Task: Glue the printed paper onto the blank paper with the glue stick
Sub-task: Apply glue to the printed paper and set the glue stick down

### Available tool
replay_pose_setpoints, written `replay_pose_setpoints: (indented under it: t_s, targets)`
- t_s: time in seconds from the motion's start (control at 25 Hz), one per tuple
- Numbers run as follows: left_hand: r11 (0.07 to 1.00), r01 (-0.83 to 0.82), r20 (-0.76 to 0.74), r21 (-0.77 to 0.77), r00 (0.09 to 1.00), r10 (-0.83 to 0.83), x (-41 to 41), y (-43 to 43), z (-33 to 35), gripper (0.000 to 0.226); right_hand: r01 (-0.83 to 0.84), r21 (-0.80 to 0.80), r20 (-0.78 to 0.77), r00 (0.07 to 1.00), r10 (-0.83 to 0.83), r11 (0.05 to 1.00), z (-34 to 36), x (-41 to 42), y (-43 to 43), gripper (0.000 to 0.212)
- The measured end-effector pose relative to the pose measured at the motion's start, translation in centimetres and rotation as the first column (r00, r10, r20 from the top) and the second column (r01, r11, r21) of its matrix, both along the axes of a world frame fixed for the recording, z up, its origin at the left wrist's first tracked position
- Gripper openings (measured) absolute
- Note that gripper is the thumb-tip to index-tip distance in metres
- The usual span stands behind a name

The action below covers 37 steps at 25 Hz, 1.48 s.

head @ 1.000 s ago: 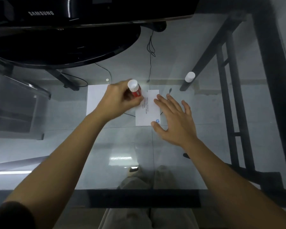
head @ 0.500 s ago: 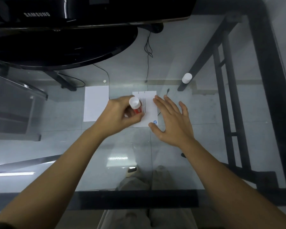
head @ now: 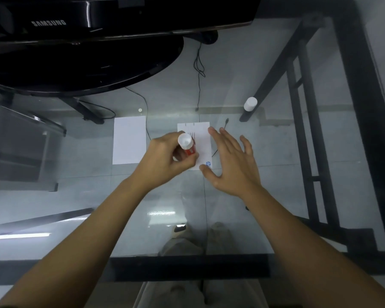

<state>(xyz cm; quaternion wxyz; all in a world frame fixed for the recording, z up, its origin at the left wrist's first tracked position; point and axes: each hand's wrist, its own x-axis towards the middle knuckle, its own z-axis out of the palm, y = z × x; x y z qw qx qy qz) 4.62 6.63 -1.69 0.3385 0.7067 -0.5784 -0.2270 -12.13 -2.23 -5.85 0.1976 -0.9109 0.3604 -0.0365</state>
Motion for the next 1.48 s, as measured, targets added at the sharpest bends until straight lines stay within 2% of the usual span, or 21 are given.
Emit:
replay_pose_setpoints:
  t_s: [0.2,0.32,0.56,0.8,0.92,1.04,1.2,1.32,1.48]
  targets:
    - [0.996,-0.094,0.081,-0.006,0.992,0.094,2.4,-5.0,0.2,0.021,-0.003,0.013,0.005,1.000,0.003,1.000,0.0,0.0,-0.1,0.080]
    - [0.989,-0.146,0.031,-0.022,0.989,0.147,2.3,-4.9,0.1,0.019,-0.005,0.003,0.001,1.000,0.005,1.000,0.0,0.0,-0.1,0.080]
    - [1.000,-0.014,-0.014,-0.005,1.000,0.014,-0.7,-0.6,-0.1,0.016,-0.009,-0.018,-0.012,1.000,0.008,1.000,0.1,0.0,0.0,0.086]
    - [0.995,-0.099,0.040,0.005,0.994,0.099,1.3,-5.3,0.3,0.019,-0.007,0.002,-0.023,1.000,0.007,1.000,-0.1,0.1,0.0,0.087]
    - [0.992,-0.129,0.020,-0.015,0.991,0.130,1.2,-5.6,0.6,0.016,-0.008,-0.015,-0.031,0.999,0.007,1.000,0.0,0.0,0.0,0.088]
    - [0.999,-0.054,-0.046,0.001,0.998,0.054,-0.4,-2.9,0.4,0.016,-0.017,-0.023,-0.038,0.999,0.016,1.000,0.0,0.0,-0.1,0.088]
    - [1.000,0.014,0.014,0.016,1.000,-0.015,-1.0,-2.5,0.1,0.017,-0.028,-0.027,-0.053,0.998,0.027,0.999,-0.1,0.0,-0.1,0.087]
    - [0.998,-0.056,0.058,0.014,0.997,0.055,0.5,-5.5,0.3,0.021,-0.034,-0.037,-0.072,0.997,0.032,0.999,0.0,0.0,0.0,0.089]
    - [0.987,-0.161,0.011,-0.004,0.987,0.161,1.0,-6.2,0.4,0.018,-0.026,-0.022,-0.079,0.997,0.024,0.999,0.0,0.1,0.0,0.089]
